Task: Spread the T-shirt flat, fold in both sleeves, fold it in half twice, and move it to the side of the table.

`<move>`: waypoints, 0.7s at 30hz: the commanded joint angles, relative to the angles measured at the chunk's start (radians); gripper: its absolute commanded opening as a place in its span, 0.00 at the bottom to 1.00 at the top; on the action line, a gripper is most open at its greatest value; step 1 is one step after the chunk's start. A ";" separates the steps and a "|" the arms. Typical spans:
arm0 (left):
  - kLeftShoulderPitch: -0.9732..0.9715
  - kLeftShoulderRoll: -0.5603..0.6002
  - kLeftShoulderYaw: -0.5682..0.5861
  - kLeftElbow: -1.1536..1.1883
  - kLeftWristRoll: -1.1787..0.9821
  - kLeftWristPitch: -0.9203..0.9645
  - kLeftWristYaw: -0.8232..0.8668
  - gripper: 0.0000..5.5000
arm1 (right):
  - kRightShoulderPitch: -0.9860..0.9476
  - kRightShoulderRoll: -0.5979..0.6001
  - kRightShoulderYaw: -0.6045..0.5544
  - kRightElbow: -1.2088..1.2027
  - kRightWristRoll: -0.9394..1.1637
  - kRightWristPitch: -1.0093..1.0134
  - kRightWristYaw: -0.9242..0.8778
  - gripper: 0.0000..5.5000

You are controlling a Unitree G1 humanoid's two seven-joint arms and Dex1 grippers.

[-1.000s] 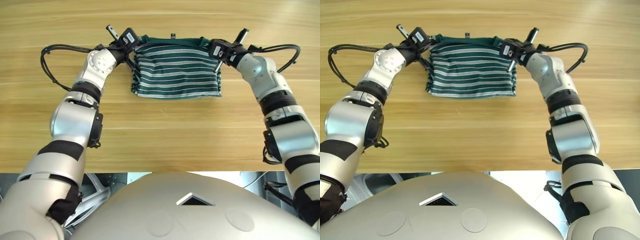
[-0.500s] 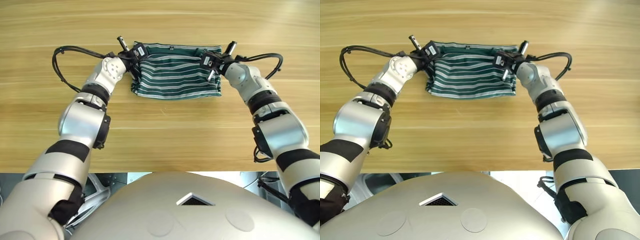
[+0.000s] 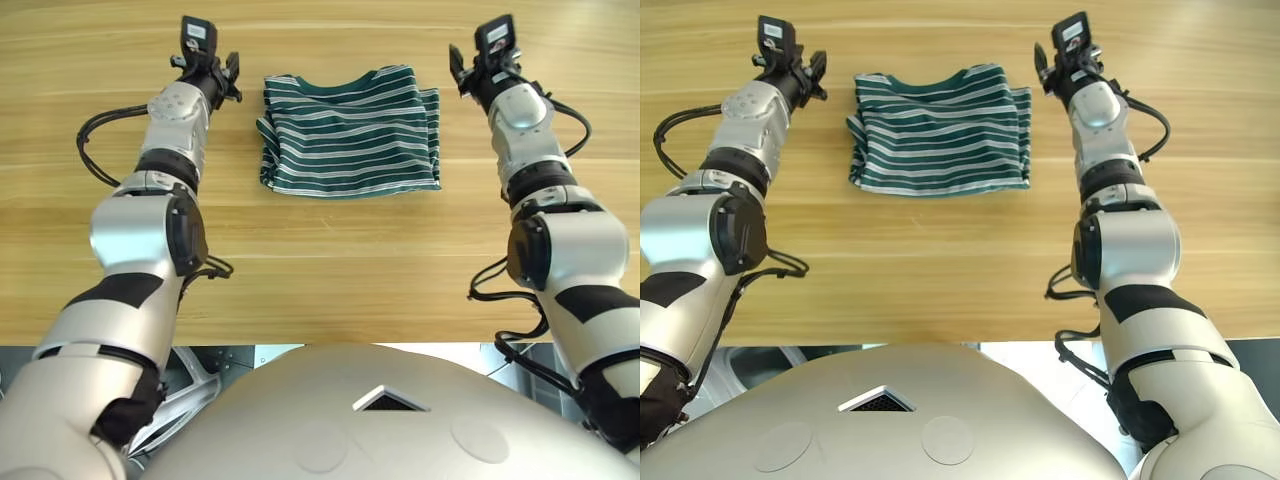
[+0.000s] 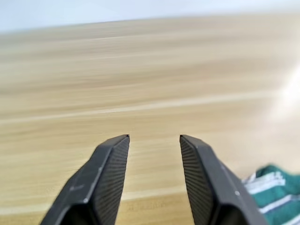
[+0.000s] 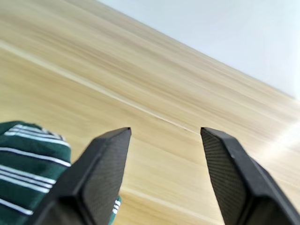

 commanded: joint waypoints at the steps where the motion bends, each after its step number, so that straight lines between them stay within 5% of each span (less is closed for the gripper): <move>1: -0.026 0.002 0.208 -0.002 -0.190 0.080 -0.014 0.36 | 0.007 0.002 0.006 0.005 -0.010 -0.028 0.044 0.64; 13: 0.121 -0.009 0.248 -0.064 -0.269 -0.136 -0.522 0.36 | 0.288 -0.150 0.232 -0.157 -0.179 -0.419 0.398 0.98; 21: 0.200 -0.004 0.233 -0.087 -0.278 -0.239 -0.572 0.36 | 0.468 -0.227 0.345 -0.275 -0.213 -0.466 0.513 0.98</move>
